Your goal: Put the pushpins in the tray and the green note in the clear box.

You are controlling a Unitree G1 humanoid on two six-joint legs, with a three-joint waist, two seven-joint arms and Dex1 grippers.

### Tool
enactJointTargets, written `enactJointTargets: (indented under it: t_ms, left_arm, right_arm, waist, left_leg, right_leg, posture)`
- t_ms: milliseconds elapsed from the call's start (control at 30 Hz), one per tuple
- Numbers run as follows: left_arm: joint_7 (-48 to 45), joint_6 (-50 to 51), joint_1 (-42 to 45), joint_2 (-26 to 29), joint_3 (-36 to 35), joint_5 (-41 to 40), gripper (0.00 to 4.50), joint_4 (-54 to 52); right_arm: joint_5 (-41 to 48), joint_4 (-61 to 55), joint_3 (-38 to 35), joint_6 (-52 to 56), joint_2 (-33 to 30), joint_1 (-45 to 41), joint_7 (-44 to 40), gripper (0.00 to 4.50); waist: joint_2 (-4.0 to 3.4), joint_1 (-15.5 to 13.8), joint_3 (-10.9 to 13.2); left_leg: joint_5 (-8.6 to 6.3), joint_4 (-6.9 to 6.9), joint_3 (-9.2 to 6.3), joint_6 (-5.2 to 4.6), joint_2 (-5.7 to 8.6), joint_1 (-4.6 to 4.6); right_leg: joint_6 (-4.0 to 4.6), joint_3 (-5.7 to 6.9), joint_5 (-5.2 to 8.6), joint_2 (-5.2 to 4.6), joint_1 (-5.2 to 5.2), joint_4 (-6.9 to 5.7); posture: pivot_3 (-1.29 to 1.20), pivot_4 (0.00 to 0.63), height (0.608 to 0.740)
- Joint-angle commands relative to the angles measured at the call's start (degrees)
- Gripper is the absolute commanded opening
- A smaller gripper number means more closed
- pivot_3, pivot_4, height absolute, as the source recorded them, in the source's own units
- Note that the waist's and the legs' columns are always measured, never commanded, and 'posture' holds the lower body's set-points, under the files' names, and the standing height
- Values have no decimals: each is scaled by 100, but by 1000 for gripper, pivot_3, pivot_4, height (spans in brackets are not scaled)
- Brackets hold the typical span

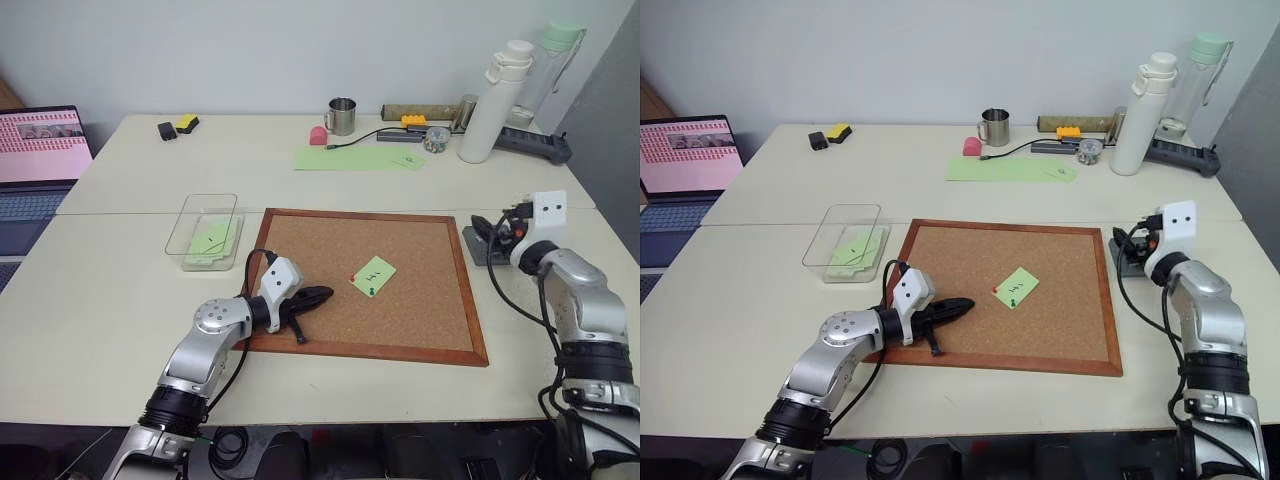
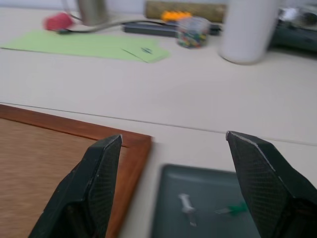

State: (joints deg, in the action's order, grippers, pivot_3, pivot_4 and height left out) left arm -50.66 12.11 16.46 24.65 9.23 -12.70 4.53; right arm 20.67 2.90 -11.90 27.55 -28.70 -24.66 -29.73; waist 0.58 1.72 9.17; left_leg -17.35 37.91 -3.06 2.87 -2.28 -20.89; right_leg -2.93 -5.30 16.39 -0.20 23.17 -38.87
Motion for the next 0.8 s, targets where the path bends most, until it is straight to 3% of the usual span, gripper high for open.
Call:
enactJointTargets:
  t_ms: [33, 167, 300, 800]
  left_arm:
    - [18, 56, -5, -13, 82, 128, 0, 264]
    - [3, 3, 63, -27, 100, 151, 0, 348]
    - [1, 63, 16, -12, 125, 137, 0, 214]
    - [65, 245, -185, 89, 78, 100, 0, -118]
  right_arm:
    - [845, -1512, 485, 601, 41, 370, -760, 3523]
    - [501, -1989, 1282, 592, 3, 680, -878, 3523]
    - [254, -2038, 1883, 489, 357, 837, -687, 3523]
    - [-111, -1398, 2268, 670, 639, 620, -754, 3523]
  waist:
    - [0, 0, 0]
    - [1, -6, 0]
    - [1, -7, 0]
    - [4, 11, 2]
  left_leg:
    - [0, 0, -2, 0, 0, 0]
    - [0, 3, -4, 0, 1, 0]
    - [0, 3, -8, 0, 1, 0]
    - [0, 0, -9, 0, 0, -1]
  right_leg:
    - [0, 2, 0, 0, 0, 0]
    - [-1, 4, 0, 0, -3, 0]
    - [-1, 9, 0, 0, -2, 0]
    - [-1, 9, 1, 2, 1, 4]
  posture:
    - [0, 150, 740]
    - [0, 150, 740]
    - [0, 150, 740]
    - [0, 150, 740]
